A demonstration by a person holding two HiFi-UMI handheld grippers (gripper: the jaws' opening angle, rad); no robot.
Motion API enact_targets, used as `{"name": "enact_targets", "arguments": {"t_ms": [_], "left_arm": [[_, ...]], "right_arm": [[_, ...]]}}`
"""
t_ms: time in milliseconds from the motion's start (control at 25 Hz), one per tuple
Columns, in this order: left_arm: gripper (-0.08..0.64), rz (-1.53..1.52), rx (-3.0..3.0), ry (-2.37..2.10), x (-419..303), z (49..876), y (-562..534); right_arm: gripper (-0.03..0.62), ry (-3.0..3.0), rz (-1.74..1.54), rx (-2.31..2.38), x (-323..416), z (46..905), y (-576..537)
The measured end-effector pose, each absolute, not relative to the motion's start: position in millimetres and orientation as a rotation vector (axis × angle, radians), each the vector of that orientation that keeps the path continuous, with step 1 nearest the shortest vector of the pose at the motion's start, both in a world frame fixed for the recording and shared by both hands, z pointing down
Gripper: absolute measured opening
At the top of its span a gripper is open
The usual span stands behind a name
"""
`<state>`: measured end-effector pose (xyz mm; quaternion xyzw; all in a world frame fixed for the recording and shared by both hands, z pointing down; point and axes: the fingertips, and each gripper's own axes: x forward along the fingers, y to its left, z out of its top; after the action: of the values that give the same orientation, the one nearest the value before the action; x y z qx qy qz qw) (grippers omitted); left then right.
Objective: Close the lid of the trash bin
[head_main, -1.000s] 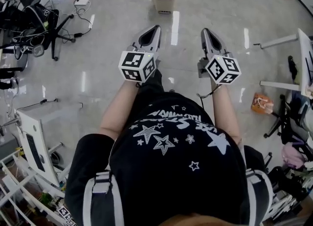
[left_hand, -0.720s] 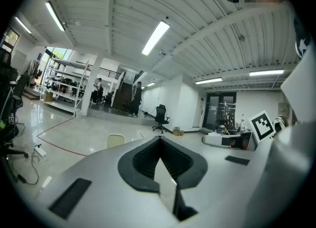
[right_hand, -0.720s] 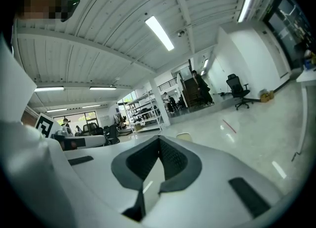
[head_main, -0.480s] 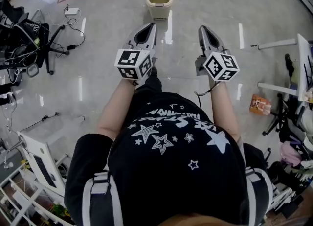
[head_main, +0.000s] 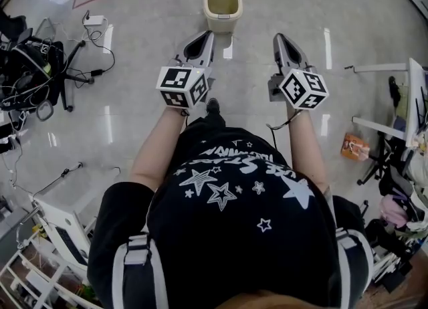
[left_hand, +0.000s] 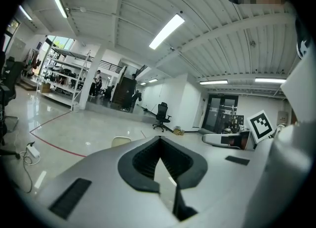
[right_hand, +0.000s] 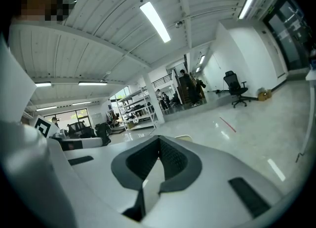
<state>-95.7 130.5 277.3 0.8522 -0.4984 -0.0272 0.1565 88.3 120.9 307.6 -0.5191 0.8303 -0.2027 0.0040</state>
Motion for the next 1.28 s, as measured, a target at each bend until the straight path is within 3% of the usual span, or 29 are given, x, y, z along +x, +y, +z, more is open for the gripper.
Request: {"name": "enact_targets", "arguments": {"t_ms": [520, 1280], "left_arm": [[0.011, -0.116, 2.420, -1.398, -143, 278, 85], [0.011, -0.032, 2.367, -1.507, -124, 292, -19]], "right_arm": [[0.005, 2.626, -0.645, -1.647, 40, 311, 79], [0.005, 2.707, -0.666, -1.495, 45, 322, -68]]}}
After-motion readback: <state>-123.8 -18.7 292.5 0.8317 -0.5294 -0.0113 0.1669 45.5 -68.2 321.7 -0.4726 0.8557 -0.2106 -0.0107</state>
